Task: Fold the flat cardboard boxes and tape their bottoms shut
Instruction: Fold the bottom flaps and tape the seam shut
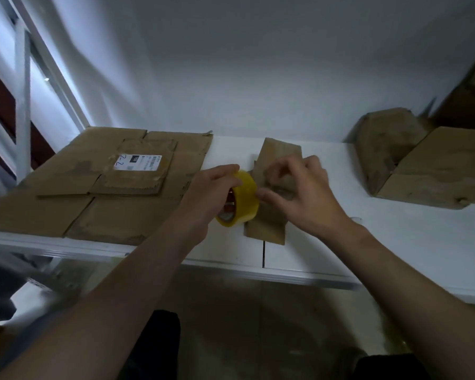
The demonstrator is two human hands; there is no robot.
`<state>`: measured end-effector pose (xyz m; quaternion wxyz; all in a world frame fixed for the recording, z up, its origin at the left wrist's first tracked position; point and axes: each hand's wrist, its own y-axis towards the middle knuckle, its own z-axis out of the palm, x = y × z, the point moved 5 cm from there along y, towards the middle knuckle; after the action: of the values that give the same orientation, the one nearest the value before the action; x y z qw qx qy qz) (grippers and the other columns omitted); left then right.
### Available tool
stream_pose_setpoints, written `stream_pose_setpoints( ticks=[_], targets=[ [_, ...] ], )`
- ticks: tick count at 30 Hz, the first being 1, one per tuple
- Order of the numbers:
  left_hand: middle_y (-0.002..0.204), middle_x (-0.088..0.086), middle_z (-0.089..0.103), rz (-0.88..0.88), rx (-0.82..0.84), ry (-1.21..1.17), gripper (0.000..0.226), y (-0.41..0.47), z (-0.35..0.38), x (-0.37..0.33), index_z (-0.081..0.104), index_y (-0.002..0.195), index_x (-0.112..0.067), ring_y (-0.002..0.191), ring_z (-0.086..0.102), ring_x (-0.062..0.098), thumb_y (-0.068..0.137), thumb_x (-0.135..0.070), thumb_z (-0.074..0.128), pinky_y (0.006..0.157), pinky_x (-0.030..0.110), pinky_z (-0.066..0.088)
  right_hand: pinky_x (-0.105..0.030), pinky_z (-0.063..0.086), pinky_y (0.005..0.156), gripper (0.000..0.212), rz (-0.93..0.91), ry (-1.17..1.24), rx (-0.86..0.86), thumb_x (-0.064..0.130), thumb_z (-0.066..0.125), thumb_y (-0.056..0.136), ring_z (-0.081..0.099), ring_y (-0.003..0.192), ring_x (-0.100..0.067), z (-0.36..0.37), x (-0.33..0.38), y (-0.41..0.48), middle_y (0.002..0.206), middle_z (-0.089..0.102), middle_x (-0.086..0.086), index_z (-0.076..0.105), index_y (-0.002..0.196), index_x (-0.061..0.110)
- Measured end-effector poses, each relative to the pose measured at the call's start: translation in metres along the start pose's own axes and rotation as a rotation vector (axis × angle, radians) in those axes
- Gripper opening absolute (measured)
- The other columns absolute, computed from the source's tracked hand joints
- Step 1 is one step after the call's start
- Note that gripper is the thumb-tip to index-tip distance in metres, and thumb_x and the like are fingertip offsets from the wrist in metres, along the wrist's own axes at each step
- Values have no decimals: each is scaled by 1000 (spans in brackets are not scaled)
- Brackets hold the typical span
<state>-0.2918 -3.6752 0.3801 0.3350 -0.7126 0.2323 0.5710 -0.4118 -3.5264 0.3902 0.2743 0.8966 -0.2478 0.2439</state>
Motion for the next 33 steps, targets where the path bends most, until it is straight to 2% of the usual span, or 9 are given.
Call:
stream_pose_setpoints(
  ticks=[2,6,11,15,19,22,27,31,33],
  targets=[
    [129,0,63,19,8,-22,24,-7,2,-5,73,110,-39,112,64,27,92,-26,66,95,47,56,-32,38,88,64,34,-14,50,84,60,71,39,109,-15,8,15,-5,109,54,10,42,115,42],
    [120,3,69,18,82,-90,26,-25,7,-16,72,116,-34,106,68,24,94,-23,66,88,40,60,-43,46,96,65,49,42,22,70,77,70,48,98,-7,20,30,-10,104,51,18,36,112,41],
    [116,-10,62,65,69,-153,23,-41,3,-26,73,110,-40,105,59,13,94,-23,69,80,33,56,-34,56,73,54,-3,225,-19,56,75,75,61,95,-15,-3,45,-13,102,61,8,41,113,39],
    [113,-14,63,131,22,-72,26,-50,6,-32,72,117,-37,105,56,8,92,-33,71,77,28,51,-37,56,72,56,-60,134,5,60,67,75,61,90,-11,-23,50,-18,105,61,12,48,123,38],
    [101,-9,64,98,-6,-20,2,-54,16,-34,72,94,-33,94,60,12,92,-32,72,77,32,52,-29,49,75,51,-183,-57,46,50,70,87,57,96,-10,-41,41,-28,118,62,12,49,131,38],
    [97,-5,69,113,-21,59,6,-53,25,-35,74,90,-29,95,64,17,91,-35,72,77,33,56,-31,49,82,54,-208,-134,86,42,71,89,55,106,-12,-53,25,-34,130,58,12,46,136,37],
    [86,-7,73,237,-41,124,9,-49,39,-42,75,81,-29,87,67,14,90,-31,73,70,27,50,-20,43,80,46,-259,-38,50,37,77,86,51,105,-7,-74,9,-44,121,55,11,54,125,33],
    [77,-11,72,316,-25,150,9,-46,55,-49,78,84,-25,74,63,1,90,-26,73,62,20,44,-24,48,80,40,-213,137,-104,45,77,80,56,105,-8,-96,-3,-52,114,60,10,58,113,31],
    [78,-9,73,350,-43,148,10,-42,61,-53,78,84,-22,76,65,3,90,-28,73,65,21,48,-25,48,81,38,-206,82,-78,44,79,80,58,102,-10,-101,-14,-53,110,63,8,65,111,29]
  ],
)
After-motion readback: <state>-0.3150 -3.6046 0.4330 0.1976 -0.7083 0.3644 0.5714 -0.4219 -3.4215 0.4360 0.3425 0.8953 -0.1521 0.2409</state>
